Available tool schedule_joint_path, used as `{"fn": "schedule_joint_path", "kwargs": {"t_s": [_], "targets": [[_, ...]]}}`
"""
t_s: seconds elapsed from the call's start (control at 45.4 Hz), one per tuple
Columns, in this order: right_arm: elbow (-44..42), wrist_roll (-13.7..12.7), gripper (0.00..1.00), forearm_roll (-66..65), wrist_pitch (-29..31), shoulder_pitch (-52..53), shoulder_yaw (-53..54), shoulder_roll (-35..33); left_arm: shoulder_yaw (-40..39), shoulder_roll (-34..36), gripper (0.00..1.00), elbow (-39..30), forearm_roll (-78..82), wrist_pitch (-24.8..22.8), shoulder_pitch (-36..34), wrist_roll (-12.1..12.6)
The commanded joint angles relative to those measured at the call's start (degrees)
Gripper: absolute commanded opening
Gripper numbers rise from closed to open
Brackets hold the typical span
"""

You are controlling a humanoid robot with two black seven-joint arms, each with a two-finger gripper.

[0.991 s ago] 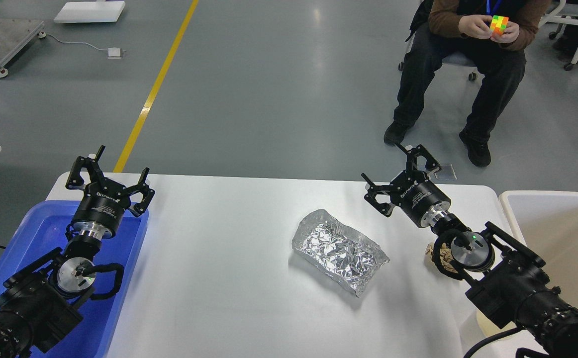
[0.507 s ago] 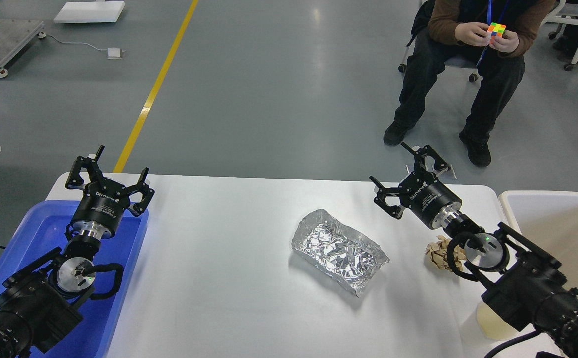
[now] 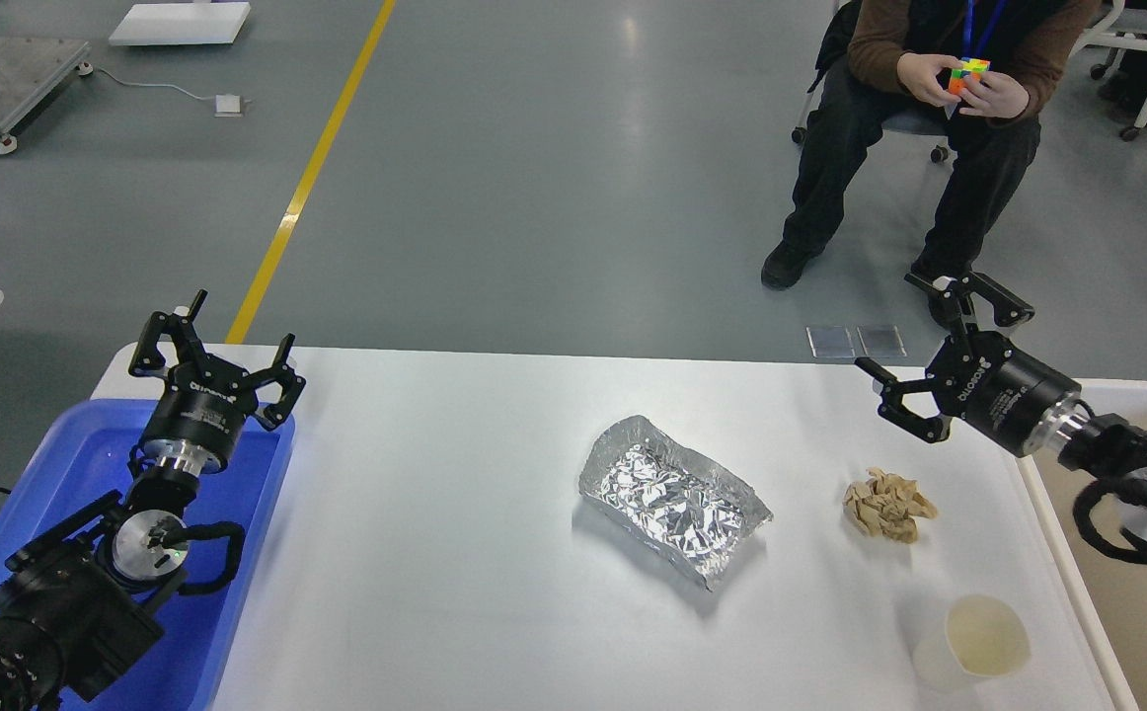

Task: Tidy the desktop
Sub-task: 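Lift the right gripper up and away from the crumbs and paper cup, then swing the right gripper outward and lower it beside the white paper cup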

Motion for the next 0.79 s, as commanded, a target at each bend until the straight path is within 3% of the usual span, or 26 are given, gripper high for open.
{"fn": "schedule_joint_path", "kwargs": {"t_s": [0.0, 0.419, 0.771], "targets": [[9.61, 0.75, 1.0, -5.46, 0.13, -2.12, -0.48, -13.08, 0.0, 0.0, 1.0, 0.0, 0.0, 0.0, 0.0, 0.0], [19.11, 6.9, 1.0, -26.9, -0.14, -9.76, -0.13, -26.18, -0.09, 0.0, 1.0, 0.0, 0.0, 0.0, 0.09, 0.0], [19.55, 11.12, 1.0, -55.38, -5.76, -16.0, -0.83, -28.47, -0.09, 0.0, 1.0, 0.0, -0.09, 0.0, 0.09, 0.0]]}}
